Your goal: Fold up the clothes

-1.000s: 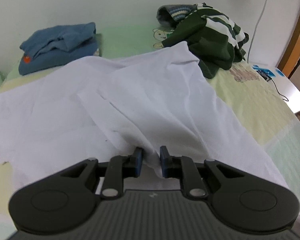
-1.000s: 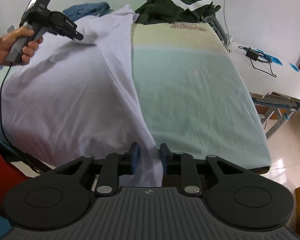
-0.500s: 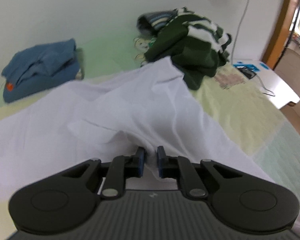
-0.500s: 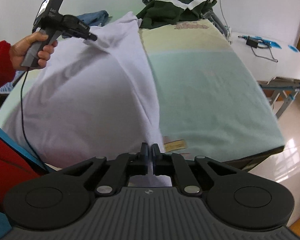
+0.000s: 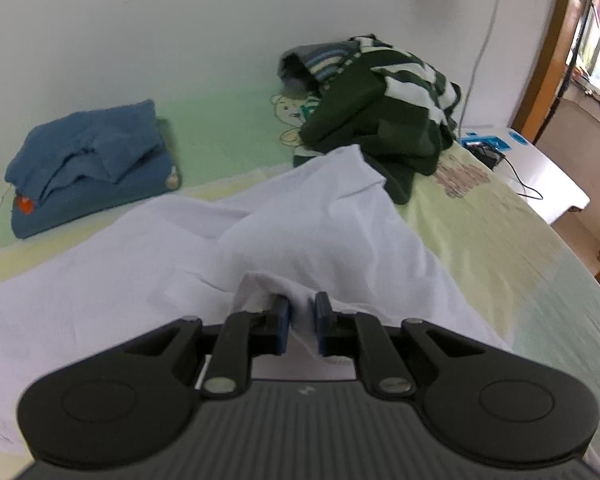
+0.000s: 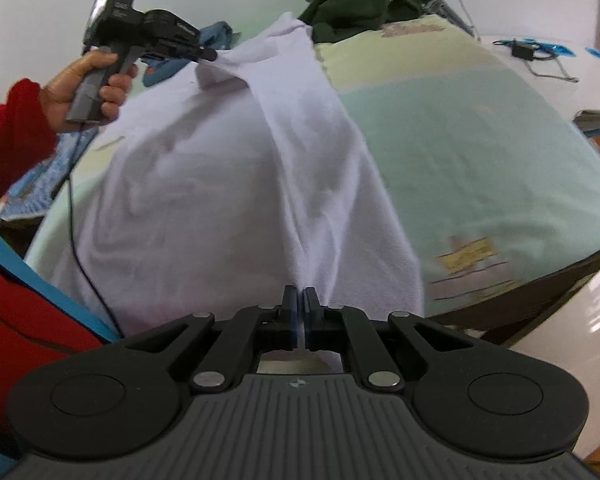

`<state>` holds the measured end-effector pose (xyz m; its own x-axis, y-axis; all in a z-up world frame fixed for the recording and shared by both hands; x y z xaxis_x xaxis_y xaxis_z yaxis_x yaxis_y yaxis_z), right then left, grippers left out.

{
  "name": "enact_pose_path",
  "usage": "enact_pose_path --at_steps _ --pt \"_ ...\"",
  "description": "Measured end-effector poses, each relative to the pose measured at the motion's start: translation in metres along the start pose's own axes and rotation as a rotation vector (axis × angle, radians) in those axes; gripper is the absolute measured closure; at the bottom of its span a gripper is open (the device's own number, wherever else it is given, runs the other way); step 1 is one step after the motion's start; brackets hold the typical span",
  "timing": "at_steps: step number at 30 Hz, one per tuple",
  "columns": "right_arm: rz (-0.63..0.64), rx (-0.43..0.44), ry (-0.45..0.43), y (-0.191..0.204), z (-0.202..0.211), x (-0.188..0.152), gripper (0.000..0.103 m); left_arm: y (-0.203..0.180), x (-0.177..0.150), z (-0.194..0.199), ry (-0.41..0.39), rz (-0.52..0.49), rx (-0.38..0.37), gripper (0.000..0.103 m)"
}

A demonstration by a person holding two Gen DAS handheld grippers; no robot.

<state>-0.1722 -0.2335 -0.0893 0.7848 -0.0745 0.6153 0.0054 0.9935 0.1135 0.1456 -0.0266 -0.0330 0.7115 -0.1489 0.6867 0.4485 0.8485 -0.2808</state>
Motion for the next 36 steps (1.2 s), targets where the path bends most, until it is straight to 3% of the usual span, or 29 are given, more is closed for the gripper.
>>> enact_pose_path --at_steps 9,12,20,24,27,28,30,31,36 --pt "-0.059 0.064 0.002 0.031 -0.015 0.000 0.100 0.002 0.004 -0.004 -0.005 -0.061 0.026 0.090" --pt "-0.057 0.017 0.004 0.024 -0.009 -0.005 0.089 0.003 -0.006 -0.008 0.016 -0.086 0.046 0.086" --pt "-0.175 -0.106 0.014 -0.020 0.017 -0.022 0.088 0.015 -0.045 -0.010 0.063 -0.010 0.020 0.086" --pt "-0.148 -0.094 0.002 -0.003 0.006 -0.020 0.085 0.010 -0.056 -0.001 0.059 -0.028 0.029 0.081" --pt "-0.085 -0.098 -0.028 0.011 -0.001 -0.016 0.072 0.002 -0.065 0.009 0.055 -0.054 0.018 0.072" --pt "-0.064 -0.100 -0.038 0.016 -0.004 -0.015 0.071 0.000 -0.068 0.012 0.053 -0.061 0.016 0.069" --pt "-0.018 -0.137 -0.045 0.021 -0.005 -0.014 0.077 -0.002 -0.074 0.016 0.056 -0.056 0.011 0.063" --pt "-0.005 -0.148 -0.039 0.021 -0.005 -0.015 0.099 -0.003 -0.078 0.018 0.058 -0.053 0.009 0.061" --pt "0.007 -0.109 0.002 0.022 -0.002 -0.012 0.102 -0.005 -0.097 0.025 0.063 -0.015 -0.022 0.053"
Point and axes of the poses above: each gripper's, at about its wrist camera, not at the fingertips, and z roughly against the way its jaws point, y to its left, x to its top, the point moved 7 cm from there along -z, roughly the way its jaws point, and after that the axes turned 14 degrees about -x, right-handed, at the moved point
